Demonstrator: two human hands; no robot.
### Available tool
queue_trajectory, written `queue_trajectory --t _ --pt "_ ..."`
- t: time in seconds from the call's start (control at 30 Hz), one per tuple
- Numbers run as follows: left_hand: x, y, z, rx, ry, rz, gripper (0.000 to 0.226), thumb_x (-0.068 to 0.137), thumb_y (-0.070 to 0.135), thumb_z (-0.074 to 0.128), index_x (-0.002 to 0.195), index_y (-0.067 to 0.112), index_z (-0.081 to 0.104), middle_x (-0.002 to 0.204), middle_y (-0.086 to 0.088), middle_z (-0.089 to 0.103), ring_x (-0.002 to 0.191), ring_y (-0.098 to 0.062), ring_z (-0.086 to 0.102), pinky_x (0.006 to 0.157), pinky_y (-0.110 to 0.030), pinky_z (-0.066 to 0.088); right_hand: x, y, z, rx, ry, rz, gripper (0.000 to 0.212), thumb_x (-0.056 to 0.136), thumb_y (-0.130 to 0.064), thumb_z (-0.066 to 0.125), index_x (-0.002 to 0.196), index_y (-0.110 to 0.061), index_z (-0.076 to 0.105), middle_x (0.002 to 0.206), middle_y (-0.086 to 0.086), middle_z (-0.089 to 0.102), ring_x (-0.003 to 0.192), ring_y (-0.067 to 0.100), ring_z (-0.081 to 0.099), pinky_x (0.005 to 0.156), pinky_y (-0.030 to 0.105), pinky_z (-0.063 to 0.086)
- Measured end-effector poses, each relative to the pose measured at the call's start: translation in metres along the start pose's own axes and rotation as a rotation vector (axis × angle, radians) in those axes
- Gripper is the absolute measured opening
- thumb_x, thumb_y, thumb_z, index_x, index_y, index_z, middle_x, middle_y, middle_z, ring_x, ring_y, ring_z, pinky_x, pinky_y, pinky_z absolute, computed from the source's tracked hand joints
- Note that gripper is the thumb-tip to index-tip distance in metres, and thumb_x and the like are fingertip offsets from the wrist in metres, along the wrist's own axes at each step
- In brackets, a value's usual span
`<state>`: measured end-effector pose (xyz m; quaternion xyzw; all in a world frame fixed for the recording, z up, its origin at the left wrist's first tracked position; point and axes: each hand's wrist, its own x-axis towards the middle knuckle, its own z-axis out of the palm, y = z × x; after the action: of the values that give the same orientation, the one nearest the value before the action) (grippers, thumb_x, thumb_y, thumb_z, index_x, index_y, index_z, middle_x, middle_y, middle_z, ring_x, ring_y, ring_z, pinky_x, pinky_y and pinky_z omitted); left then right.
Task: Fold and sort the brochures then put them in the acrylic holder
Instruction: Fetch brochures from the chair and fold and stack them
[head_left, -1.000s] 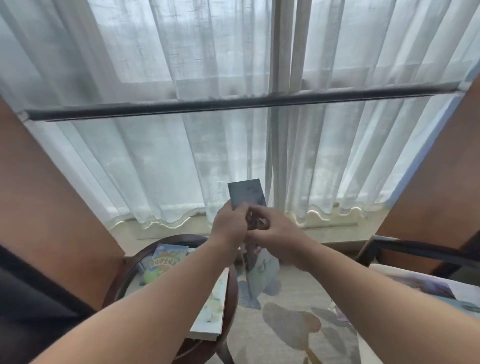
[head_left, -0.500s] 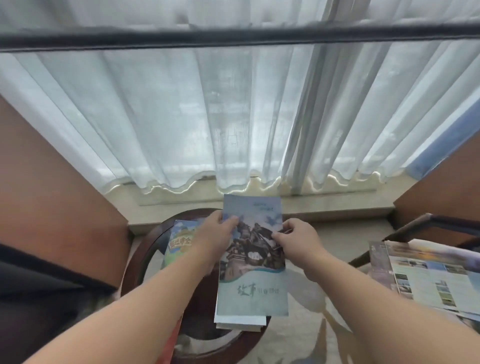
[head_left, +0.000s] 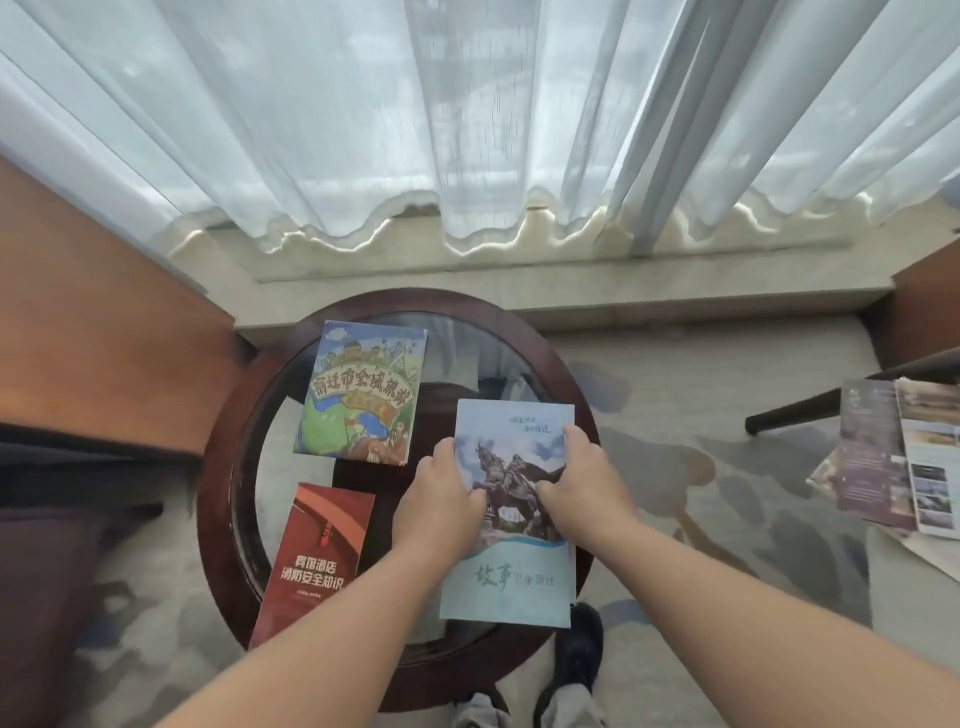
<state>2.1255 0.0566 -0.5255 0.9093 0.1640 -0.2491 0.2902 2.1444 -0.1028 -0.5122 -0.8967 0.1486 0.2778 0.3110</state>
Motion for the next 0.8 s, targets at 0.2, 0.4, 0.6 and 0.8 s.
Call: queue_trajectory --t 0.2,0.4,0.6,0.8 --pt "0.011 -0.01 0.017 0.109 0.044 0.014 0.058 0.091 0.031 0.059 0.141 0.023 0.03 0.117 -0.006 0.048 0.099 -0.029 0.057 0.071 -0.036 0.041 0.011 0.01 0.016 -0.029 -0.018 0.014 0.056 0.086 -0.021 0.067 0.133 -0.024 0.037 0.117 0.006 0.048 0.095 0.024 0.054 0.074 0.036 0.048" --pt "0.015 -0.009 0.024 0.133 0.061 0.008 0.062 0.09 0.032 0.06 0.143 0.024 0.028 0.117 -0.006 0.046 0.098 -0.027 0.056 0.069 -0.036 0.041 0.017 0.018 0.015 -0.096 -0.045 -0.016 0.067 0.087 -0.027 0.069 0.14 -0.026 0.029 0.122 0.007 0.047 0.102 0.026 0.055 0.075 0.034 0.045" --pt "0.011 0.005 0.032 0.314 0.256 0.219 0.069 0.084 0.035 0.059 0.144 0.018 0.03 0.132 -0.007 0.041 0.121 -0.027 0.037 0.098 -0.041 0.036 0.03 0.022 0.003 -0.412 0.001 -0.23 0.102 0.081 -0.032 0.075 0.155 -0.03 0.006 0.149 0.005 0.021 0.131 0.028 0.032 0.101 0.041 0.04" --pt "0.045 0.032 0.066 0.358 0.17 0.338 0.065 0.097 0.047 0.031 0.155 0.02 0.016 0.164 -0.011 0.006 0.15 -0.027 -0.003 0.121 -0.046 -0.002 0.057 0.023 0.001 -0.611 -0.085 -0.435 0.078 0.094 -0.022 0.055 0.158 -0.019 0.009 0.165 0.005 0.006 0.152 0.024 0.004 0.123 0.038 0.015"
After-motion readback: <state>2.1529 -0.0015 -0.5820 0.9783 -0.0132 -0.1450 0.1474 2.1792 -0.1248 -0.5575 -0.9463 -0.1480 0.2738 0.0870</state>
